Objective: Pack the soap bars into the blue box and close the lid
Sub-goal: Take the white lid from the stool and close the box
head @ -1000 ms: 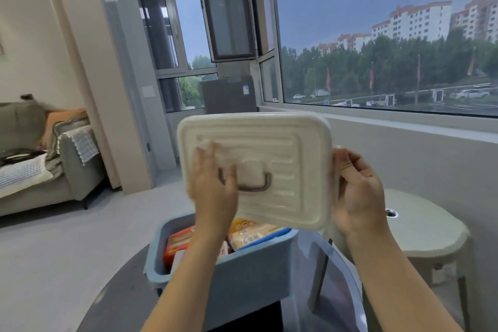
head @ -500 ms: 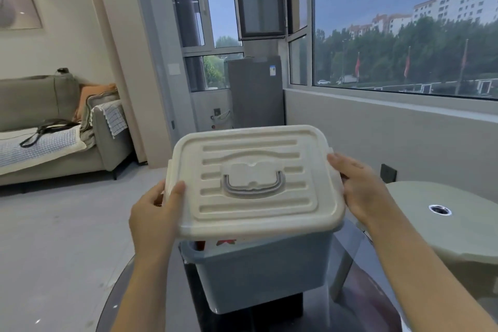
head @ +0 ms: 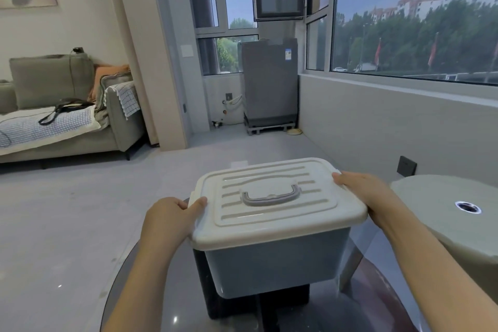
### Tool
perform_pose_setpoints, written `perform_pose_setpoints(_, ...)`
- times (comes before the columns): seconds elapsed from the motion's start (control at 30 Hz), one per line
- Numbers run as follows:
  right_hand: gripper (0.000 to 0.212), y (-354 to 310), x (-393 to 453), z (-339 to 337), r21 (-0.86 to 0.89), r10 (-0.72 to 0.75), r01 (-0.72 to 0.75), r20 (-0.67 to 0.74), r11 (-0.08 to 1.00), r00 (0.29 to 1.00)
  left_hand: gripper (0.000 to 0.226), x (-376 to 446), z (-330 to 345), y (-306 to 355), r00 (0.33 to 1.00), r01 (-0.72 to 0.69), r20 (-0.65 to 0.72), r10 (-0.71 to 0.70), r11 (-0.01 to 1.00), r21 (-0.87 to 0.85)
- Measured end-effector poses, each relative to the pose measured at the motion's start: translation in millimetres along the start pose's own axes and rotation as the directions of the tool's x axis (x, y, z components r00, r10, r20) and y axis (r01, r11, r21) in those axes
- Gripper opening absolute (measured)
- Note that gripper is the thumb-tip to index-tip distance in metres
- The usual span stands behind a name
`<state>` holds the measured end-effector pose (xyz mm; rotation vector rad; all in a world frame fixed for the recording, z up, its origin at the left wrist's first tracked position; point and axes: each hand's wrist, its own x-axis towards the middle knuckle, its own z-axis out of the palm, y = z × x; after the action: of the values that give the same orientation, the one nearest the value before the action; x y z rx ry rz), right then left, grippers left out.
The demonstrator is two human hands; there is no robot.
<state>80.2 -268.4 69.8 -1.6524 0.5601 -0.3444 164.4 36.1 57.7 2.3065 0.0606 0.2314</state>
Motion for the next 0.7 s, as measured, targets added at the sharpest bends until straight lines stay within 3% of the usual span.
perform_pose_setpoints(0.07, 0.014, 2.2, 3.3, -1.6, -0.024, 0.020, -0.020, 0.002, 1.000, 1.000, 0.052, 0.0, 1.8, 0.2, 1.000, 0.001, -0.015, -0.001, 1.000, -0.016)
perform_pose_setpoints(0.13, 0.031, 5.0, 7.3, -1.5, -0.052, 0.042, -0.042, 0.002, 0.998, 0.999, 0.049, 1.4, 3.2, -0.5, 1.000, 0.021, -0.003, -0.021, 0.999, -0.032)
perform_pose_setpoints(0.33, 0.044, 3.6, 7.9, -1.1, -0.060, 0.127, -0.127, -0.001, 0.990, 0.992, 0.050, 6.2, 7.8, -4.3, 0.980, 0.084, 0.196, -0.037, 0.968, -0.237)
perform_pose_setpoints(0.57, 0.033, -1.6, 7.4, 0.5, -0.078, 0.083, -0.089, -0.073, 0.993, 0.994, 0.039, 11.9, 10.3, -8.2, 0.968, 0.148, 0.242, -0.072, 0.938, -0.312)
perform_pose_setpoints(0.7, 0.017, 0.5, 10.0, 4.6, 0.026, 0.145, -0.144, -0.086, 0.989, 0.986, 0.033, 13.1, 9.9, -7.7, 0.951, 0.196, 0.293, -0.093, 0.917, -0.346)
